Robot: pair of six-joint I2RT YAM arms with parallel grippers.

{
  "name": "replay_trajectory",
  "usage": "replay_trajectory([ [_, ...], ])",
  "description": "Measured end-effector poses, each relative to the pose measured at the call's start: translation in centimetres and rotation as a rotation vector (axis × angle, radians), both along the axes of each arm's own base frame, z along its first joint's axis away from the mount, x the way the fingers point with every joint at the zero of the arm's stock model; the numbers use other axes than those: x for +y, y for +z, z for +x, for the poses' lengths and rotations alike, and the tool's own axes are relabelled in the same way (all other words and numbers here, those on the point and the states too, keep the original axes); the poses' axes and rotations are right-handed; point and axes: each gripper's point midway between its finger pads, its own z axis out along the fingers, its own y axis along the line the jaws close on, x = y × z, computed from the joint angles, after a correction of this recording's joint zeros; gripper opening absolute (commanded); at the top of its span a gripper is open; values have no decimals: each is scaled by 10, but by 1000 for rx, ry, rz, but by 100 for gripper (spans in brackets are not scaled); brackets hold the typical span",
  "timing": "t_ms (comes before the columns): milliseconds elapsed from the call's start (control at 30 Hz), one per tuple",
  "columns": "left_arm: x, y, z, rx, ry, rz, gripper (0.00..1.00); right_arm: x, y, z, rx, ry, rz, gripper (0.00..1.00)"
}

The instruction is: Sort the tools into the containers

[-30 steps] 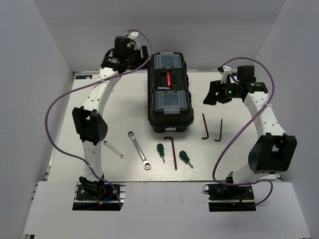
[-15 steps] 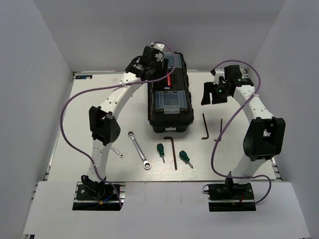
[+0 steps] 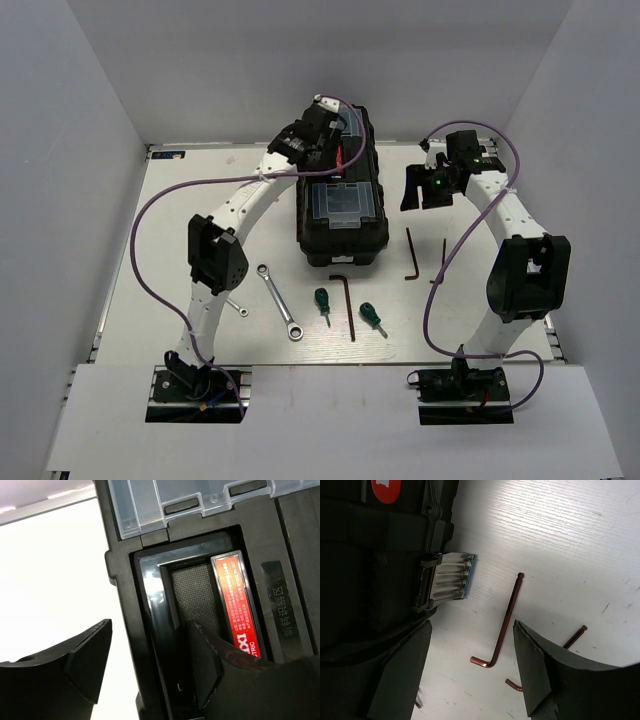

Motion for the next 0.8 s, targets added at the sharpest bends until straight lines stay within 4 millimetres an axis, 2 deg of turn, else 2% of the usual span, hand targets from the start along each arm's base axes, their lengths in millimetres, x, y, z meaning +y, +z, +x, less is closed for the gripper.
replay_trajectory([
  [133,2,0,0,-33,37,41,71,0,1,2,-9,0,1,72],
  [267,0,1,-2,-61,65,72,61,0,2,5,-21,-1,3,72],
  [400,-1,3,-4,-89,85,112,57,0,2,5,-23,-1,3,72],
  [800,9,15,-15,-155,125,318,57,0,-5,4,-18,-1,3,72],
])
